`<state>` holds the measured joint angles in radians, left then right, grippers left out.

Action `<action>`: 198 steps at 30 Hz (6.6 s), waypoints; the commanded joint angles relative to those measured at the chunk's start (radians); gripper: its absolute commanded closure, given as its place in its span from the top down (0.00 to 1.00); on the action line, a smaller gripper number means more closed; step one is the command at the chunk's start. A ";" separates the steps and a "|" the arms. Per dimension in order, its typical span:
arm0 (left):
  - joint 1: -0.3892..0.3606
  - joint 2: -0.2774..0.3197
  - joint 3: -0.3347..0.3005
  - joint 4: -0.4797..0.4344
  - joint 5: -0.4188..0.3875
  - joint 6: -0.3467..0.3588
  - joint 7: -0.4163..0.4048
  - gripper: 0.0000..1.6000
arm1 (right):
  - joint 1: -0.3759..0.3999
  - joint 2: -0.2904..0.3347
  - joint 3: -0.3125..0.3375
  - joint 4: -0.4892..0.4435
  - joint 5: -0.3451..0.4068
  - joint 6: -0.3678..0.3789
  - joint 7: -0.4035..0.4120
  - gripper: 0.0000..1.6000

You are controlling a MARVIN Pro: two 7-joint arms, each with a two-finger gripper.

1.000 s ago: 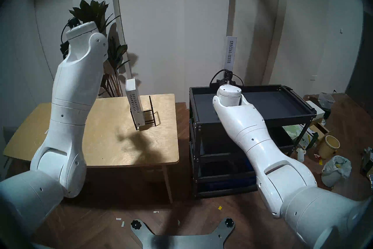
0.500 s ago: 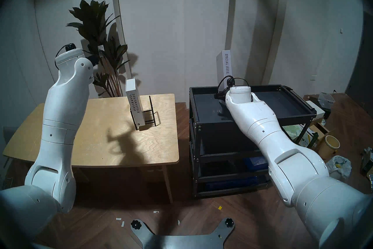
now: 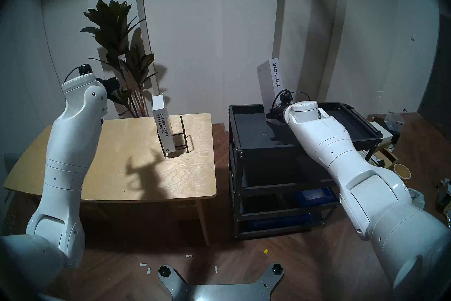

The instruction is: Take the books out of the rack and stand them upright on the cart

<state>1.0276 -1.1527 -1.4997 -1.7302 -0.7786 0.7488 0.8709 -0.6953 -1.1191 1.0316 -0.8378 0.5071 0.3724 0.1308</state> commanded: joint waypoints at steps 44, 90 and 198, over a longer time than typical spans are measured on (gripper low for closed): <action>0.091 0.053 0.046 -0.083 0.038 -0.047 -0.056 1.00 | 0.021 -0.105 0.190 0.302 0.006 -0.367 0.111 0.00; 0.104 0.052 0.051 -0.037 0.031 -0.045 -0.066 1.00 | 0.045 -0.139 0.143 0.215 -0.038 -0.320 0.065 1.00; 0.205 0.069 0.050 0.001 0.014 -0.121 -0.250 1.00 | 0.063 -0.108 0.203 0.201 0.001 -0.379 0.157 1.00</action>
<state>1.2406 -1.0914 -1.4371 -1.7114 -0.7664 0.6491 0.6323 -0.7380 -1.1991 1.2139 -0.5319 0.4907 0.0311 0.2718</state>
